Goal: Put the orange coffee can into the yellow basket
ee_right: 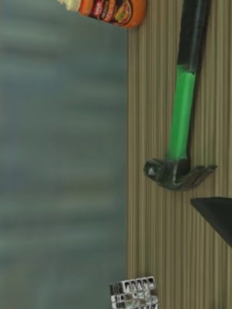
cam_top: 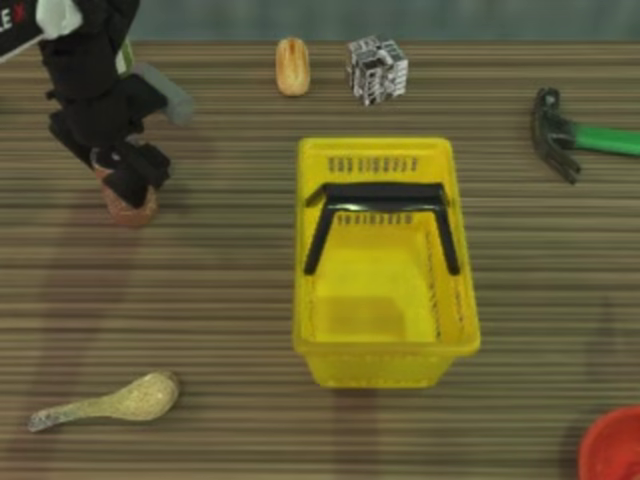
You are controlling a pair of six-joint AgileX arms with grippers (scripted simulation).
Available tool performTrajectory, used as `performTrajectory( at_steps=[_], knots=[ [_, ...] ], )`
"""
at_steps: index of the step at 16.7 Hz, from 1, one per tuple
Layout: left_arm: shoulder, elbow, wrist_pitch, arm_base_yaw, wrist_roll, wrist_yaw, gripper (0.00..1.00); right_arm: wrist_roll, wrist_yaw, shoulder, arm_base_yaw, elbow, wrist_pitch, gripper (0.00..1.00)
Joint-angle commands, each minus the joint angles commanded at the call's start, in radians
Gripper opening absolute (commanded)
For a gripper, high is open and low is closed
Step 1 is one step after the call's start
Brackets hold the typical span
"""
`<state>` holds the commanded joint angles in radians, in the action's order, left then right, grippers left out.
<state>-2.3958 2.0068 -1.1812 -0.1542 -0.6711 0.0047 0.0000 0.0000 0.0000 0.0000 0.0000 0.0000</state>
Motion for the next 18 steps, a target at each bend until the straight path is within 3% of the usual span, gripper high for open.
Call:
performTrajectory(
  at_steps=[2, 12, 15, 18],
  knots=[
    [0.000, 0.000, 0.000, 0.000, 0.000, 0.000, 0.00, 0.000, 0.000, 0.000, 0.000, 0.000, 0.000, 1.00],
    [0.002, -0.003, 0.010, -0.003, 0.002, 0.008, 0.00, 0.000, 0.000, 0.000, 0.000, 0.000, 0.000, 1.00],
    [0.012, -0.033, 0.098, -0.013, 0.033, 0.078, 0.00, 0.000, 0.000, 0.000, 0.000, 0.000, 0.000, 1.00],
    [0.035, -0.091, 0.275, -0.032, 0.092, 0.206, 0.00, 0.000, 0.000, 0.000, 0.000, 0.000, 0.000, 1.00]
  ],
)
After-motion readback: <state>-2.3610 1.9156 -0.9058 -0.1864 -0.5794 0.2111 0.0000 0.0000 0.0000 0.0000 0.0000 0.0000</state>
